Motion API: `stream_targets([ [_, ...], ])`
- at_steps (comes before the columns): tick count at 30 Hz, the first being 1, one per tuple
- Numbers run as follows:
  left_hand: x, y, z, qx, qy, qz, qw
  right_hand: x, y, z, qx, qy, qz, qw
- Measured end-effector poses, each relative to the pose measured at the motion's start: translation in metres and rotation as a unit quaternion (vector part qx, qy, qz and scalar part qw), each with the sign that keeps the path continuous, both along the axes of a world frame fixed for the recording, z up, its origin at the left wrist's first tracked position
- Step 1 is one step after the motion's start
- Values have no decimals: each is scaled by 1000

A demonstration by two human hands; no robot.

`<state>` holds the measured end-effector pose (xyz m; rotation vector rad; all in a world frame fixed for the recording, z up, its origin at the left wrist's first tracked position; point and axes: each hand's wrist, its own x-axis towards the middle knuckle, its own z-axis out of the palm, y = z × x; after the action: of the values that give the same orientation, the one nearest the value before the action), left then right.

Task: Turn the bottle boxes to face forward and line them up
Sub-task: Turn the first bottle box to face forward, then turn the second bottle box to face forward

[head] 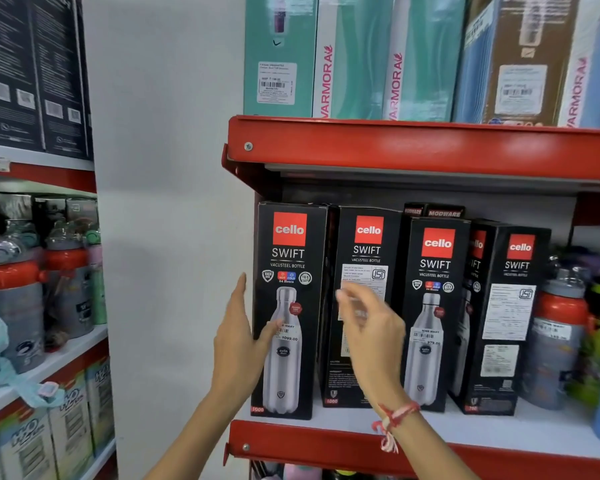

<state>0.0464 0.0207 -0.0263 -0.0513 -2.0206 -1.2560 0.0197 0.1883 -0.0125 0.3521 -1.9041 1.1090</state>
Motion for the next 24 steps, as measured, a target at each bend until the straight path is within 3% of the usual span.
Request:
stream_targets([
  [3, 6, 13, 5, -46, 114, 79, 989, -11, 4, -4, -5, -10, -166, 986],
  [6, 5, 31, 12, -107, 177, 60, 976, -12, -5, -1, 24, -120, -188, 974],
  [9, 2, 48, 14, -121, 186, -9, 975, -15, -8, 1, 20, -158, -131, 979],
  [13, 2, 58, 11, -49, 153, -84, 983, -13, 17, 2, -38, -145, -25, 988],
  [19, 5, 72, 14, -28, 91, -134, 986, 12, 63, 8, -42, -135, 129, 982],
  [24, 6, 79, 15, -63, 52, -138, 987, 11, 90, 16, -36, -134, 215, 967],
])
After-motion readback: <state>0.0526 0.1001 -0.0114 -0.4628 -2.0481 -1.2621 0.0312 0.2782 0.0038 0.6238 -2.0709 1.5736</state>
